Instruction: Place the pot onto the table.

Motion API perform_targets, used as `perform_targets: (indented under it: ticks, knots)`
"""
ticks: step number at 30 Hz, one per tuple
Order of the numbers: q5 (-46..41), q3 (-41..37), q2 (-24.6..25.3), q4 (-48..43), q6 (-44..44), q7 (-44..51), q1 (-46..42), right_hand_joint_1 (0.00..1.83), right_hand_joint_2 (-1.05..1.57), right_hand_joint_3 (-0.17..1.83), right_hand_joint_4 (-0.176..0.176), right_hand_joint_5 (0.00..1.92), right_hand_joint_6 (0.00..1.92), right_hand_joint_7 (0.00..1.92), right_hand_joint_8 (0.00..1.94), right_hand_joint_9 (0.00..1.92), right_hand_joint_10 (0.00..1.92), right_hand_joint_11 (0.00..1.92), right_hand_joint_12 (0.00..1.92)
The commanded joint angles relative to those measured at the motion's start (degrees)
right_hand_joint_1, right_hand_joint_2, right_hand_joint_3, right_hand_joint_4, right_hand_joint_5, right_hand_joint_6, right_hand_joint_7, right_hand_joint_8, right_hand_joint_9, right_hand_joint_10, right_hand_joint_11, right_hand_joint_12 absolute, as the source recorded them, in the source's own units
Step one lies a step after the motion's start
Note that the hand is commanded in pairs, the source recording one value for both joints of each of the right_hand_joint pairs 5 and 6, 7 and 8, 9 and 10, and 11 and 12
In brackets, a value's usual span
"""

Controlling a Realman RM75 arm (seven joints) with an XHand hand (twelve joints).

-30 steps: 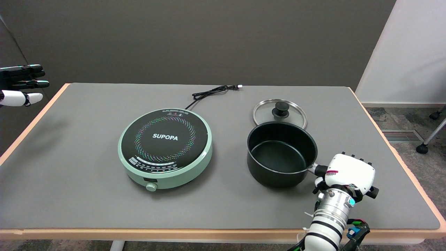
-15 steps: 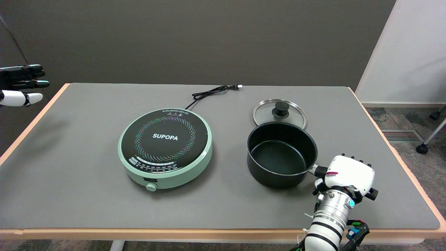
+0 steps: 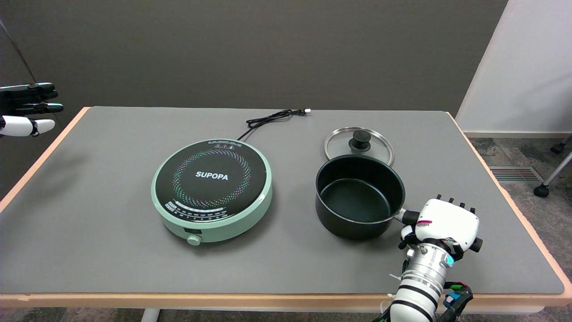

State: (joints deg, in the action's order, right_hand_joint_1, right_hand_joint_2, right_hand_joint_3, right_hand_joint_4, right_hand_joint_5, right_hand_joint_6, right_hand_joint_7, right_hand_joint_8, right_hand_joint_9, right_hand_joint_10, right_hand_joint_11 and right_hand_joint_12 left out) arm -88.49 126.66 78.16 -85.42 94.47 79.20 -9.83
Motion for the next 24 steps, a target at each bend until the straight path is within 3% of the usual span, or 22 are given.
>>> perform_targets:
  ticks: [1, 3, 4, 5, 6, 12, 17, 22, 24]
  knots:
    - [3.0, 0.1, -0.6, -0.3, -0.7, 0.1, 0.0, 0.79, 0.89, 0.91, 0.0, 1.1, 1.1, 1.1, 1.1, 1.1, 1.1, 1.1, 1.1]
    - [3.6, 0.1, -0.7, -0.5, -0.7, 0.1, 0.0, 0.8, 0.71, 1.1, 0.001, 1.02, 1.02, 1.02, 1.02, 1.02, 1.02, 1.02, 1.02]
    - [3.9, 0.1, -0.9, -0.7, -0.7, 0.1, 0.0, 0.82, 0.54, 1.22, -0.029, 0.99, 0.99, 0.99, 0.99, 0.99, 0.99, 0.99, 0.99]
    - [4.2, 0.1, -0.9, -0.9, -0.7, 0.1, 0.0, 0.87, 0.3, 1.35, -0.138, 0.92, 0.92, 0.92, 0.92, 0.92, 0.92, 0.92, 0.92]
    - [4.5, 0.1, -1.0, -1.0, -0.7, 0.2, 0.0, 0.95, 0.12, 1.37, -0.176, 0.83, 0.83, 0.83, 0.83, 0.83, 0.83, 0.83, 0.83]
    - [5.2, 0.1, -1.8, -2.5, -0.7, 0.2, -0.2, 1.11, -0.18, 1.24, -0.176, 0.59, 0.59, 0.59, 0.59, 0.59, 0.59, 0.59, 0.59]
    - [5.6, 0.1, -2.2, -3.9, -0.3, 0.2, -0.7, 1.14, -0.26, 1.19, -0.176, 0.63, 0.63, 0.63, 0.63, 0.63, 0.63, 0.63, 0.63]
    - [5.6, 0.2, -2.4, -7.3, -0.2, 0.2, -1.1, 1.19, -0.47, 1.23, -0.175, 0.56, 0.56, 0.56, 0.56, 0.56, 0.56, 0.56, 0.56]
    - [6.2, 0.3, -2.4, -9.1, -0.2, 0.3, -1.1, 1.2, -0.59, 1.29, -0.141, 0.48, 0.48, 0.48, 0.48, 0.48, 0.48, 0.48, 0.48]
